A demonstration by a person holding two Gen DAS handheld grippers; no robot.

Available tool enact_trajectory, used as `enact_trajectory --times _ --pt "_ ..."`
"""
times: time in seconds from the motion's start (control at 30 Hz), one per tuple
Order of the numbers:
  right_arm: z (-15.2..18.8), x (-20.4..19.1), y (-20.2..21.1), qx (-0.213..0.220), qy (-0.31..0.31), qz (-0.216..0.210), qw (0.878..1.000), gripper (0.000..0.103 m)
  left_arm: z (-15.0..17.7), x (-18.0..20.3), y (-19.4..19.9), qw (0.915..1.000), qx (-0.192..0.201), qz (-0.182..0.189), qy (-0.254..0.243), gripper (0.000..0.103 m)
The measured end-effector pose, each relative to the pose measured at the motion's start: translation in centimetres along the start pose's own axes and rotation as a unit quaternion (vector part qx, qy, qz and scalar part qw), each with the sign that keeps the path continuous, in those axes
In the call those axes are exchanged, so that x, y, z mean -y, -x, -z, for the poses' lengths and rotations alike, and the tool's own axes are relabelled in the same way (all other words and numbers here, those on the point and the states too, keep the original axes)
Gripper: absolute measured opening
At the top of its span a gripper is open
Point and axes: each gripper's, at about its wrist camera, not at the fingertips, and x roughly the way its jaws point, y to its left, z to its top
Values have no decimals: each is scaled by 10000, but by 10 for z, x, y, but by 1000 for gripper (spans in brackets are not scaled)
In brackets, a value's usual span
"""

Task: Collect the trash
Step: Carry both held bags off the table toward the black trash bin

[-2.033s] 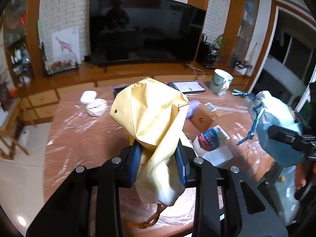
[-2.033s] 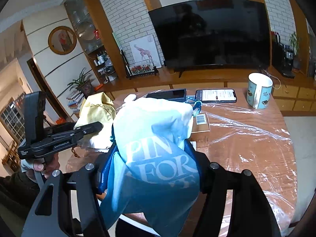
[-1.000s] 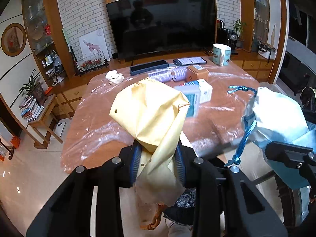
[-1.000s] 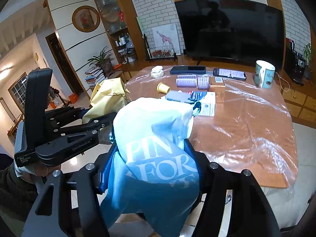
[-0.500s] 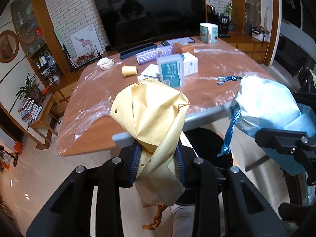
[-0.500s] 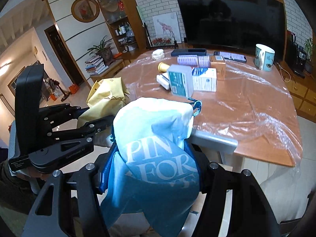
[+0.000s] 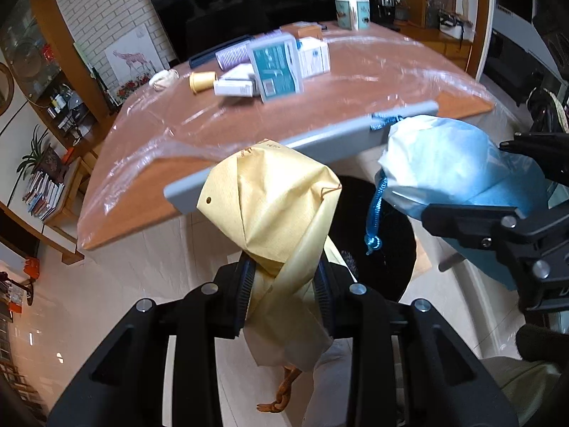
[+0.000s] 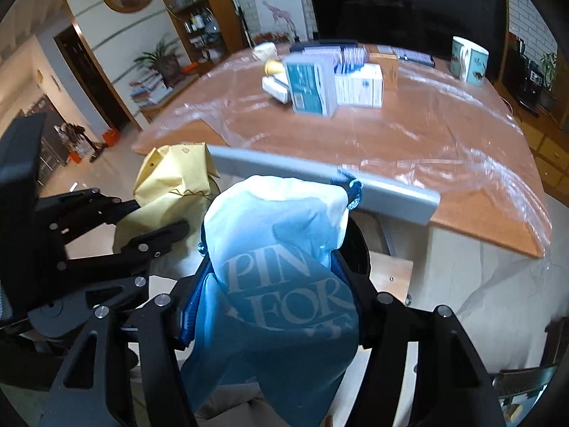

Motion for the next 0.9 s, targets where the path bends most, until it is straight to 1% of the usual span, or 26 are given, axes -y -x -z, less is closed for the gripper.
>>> enact_trajectory --times 0.17,0.43,0.77,0.9 --pt "5 2 -17 -165 -108 135 9997 62 8 -2 -16 9997 -204 92 4 34" --pt "7 2 -37 -279 -52 564 9980 62 13 -6 -34 9991 -383 175 40 34" --pt "5 1 -59 -411 88 771 9961 62 10 -11 -59 9970 -566 503 147 34" --pt "3 3 -66 -462 113 852 9952 62 8 -12 -67 9964 -619 559 130 34"
